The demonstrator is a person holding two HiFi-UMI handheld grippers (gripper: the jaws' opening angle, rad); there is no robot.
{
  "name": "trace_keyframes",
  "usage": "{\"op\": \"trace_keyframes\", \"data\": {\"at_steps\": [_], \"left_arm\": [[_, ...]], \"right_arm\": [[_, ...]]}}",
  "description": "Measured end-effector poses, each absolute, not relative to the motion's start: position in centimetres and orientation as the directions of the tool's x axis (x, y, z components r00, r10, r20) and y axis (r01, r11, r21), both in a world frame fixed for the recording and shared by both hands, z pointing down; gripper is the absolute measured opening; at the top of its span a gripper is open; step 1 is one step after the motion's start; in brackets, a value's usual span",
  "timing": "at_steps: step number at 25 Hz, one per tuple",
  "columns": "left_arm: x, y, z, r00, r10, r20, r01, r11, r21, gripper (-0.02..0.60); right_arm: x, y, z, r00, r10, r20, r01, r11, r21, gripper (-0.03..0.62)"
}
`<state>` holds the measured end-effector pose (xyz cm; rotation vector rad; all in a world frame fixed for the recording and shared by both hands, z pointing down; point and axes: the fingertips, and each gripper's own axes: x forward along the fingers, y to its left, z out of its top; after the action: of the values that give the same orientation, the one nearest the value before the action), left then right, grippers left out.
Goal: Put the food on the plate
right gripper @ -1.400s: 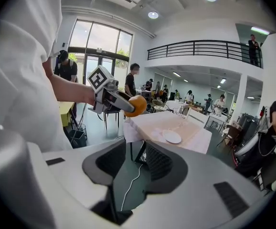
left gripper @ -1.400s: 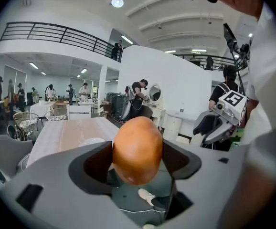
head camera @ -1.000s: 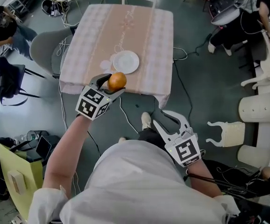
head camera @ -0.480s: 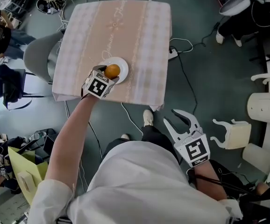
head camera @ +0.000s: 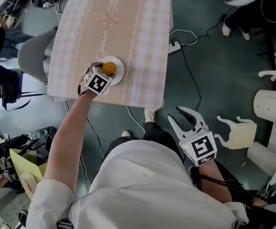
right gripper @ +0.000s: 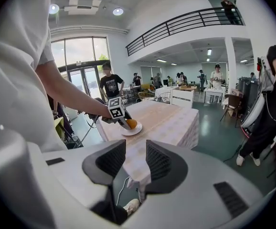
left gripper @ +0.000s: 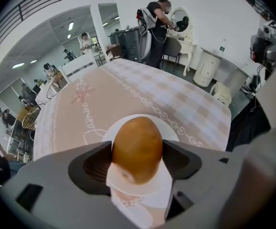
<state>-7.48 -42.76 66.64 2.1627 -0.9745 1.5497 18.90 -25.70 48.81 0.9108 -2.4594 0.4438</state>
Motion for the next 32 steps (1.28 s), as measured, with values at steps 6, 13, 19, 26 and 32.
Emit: {"op": "trace_keyframes", "data": {"at_steps": [6, 13, 19, 26, 32], "left_arm": [[-6.9, -43.1, 66.5, 0.165, -0.346, 0.924, -0.647, -0.745, -0.163, 0.344], [-6.8, -42.7, 66.7, 0.182, -0.351, 0.919, -0.649, -0.744, -0.156, 0.347], [-5.9, -42.3, 66.4, 0.225, -0.352, 0.909, -0.657, -0.744, -0.125, 0.384], [-5.9, -41.4, 65.7, 0.252, -0.369, 0.895, -0.643, -0.755, -0.13, 0.4], [-6.4, -40.2, 63.6, 0.293, -0.421, 0.859, -0.664, -0.736, -0.134, 0.403]], "right_arm": [[18.8, -27.1, 49.2, -0.68, -0.506, 0.531, -0.664, 0.733, -0.152, 0.141], [18.5, -27.8, 49.4, -0.687, -0.498, 0.528, -0.657, 0.736, -0.161, 0.141], [18.2, -27.9, 49.5, -0.697, -0.484, 0.529, -0.649, 0.739, -0.181, 0.141], [16.9, -27.7, 49.2, -0.706, -0.475, 0.525, -0.634, 0.754, -0.17, 0.141], [15.3, -27.0, 48.9, -0.715, -0.465, 0.523, -0.615, 0.773, -0.154, 0.141]]}}
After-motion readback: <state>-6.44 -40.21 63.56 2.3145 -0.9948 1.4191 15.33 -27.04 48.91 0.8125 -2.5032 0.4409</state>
